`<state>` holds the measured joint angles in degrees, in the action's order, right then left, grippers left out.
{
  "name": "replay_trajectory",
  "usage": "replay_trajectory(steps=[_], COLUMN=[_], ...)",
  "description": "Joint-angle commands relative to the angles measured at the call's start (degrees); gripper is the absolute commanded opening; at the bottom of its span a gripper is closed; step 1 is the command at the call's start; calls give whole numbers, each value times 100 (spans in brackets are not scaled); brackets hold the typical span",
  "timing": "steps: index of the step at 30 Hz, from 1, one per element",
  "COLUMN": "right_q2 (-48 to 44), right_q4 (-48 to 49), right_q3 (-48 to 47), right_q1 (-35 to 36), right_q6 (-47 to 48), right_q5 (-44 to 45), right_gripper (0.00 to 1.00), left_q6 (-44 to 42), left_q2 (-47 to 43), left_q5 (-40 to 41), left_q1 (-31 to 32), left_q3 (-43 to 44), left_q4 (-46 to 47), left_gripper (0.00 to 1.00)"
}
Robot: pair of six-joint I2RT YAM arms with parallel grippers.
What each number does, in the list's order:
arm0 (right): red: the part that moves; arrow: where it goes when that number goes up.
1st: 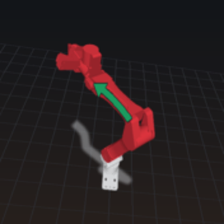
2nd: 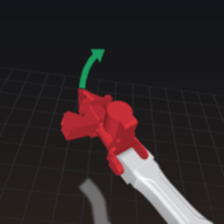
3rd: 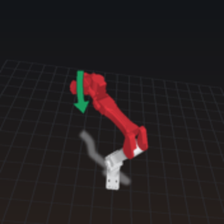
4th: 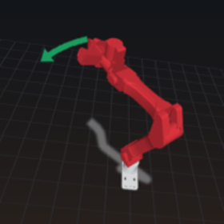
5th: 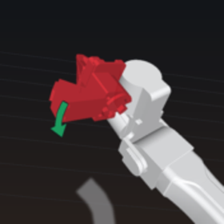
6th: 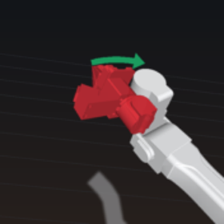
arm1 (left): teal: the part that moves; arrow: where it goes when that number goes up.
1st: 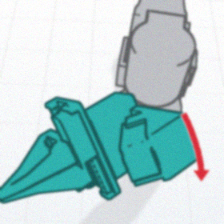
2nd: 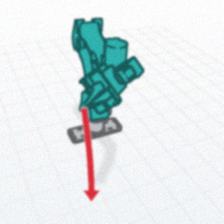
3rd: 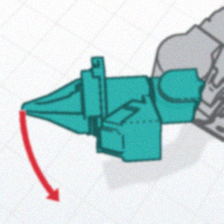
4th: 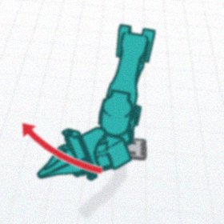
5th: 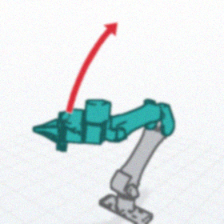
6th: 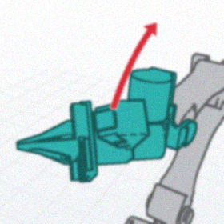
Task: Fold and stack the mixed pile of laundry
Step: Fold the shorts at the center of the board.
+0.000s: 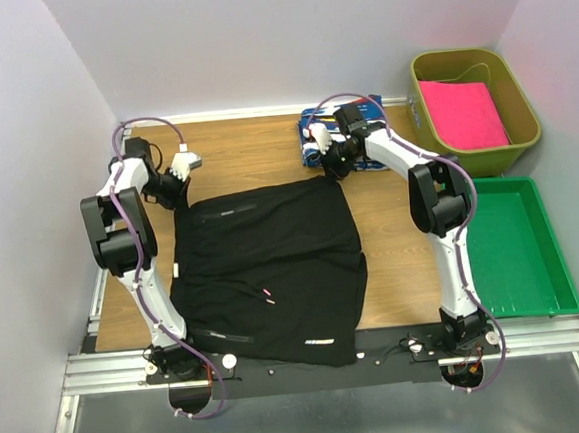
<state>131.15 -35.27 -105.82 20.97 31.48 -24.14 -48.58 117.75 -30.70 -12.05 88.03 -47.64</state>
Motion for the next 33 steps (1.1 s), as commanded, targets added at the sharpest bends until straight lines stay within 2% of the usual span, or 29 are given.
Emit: replay_trajectory(steps=[1, 7, 11, 16, 20, 23, 26, 30, 33], right_q2=[-1, -985, -1881, -3574, -4343, -4170, -3765, -2905, -2526], right_q4=[-384, -743, -1149, -1211, -852, -510, 43, 573, 670], right_q3=[-825, -835, 6, 2440, 4067, 4708, 4957, 4738, 4196], right_q1=[39, 38, 100, 600, 1670, 1936, 1972, 1902, 1569], right_q6=[-292, -582, -652, -828, -986, -1188, -1320, -1338, -1163], right_q5=[121, -152, -573, -1066, -830, -794, -347, 470, 752], right_gripper=[1, 1, 1, 1, 1, 1, 1, 1, 1], left_q6=[15, -301, -880, -1881, -3006, -3158, -2904, -2237, -1753], left_q2=[108, -805, -1666, -3037, -3724, -3909, -3813, -3217, -2734], left_q5=[-103, -165, -129, -182, 422, 862, 1161, 1329, 1119], left_q1=[-51, -60, -95, -332, -368, -359, -350, -359, -350], left_q3=[671, 523, -493, -1971, -3586, -4422, -4890, -4752, -4252], left_q4=[-141, -27, 70, 141, 0, 87, 596, 1273, 1388], left_gripper=[0, 0, 0, 0, 0, 0, 0, 0, 0])
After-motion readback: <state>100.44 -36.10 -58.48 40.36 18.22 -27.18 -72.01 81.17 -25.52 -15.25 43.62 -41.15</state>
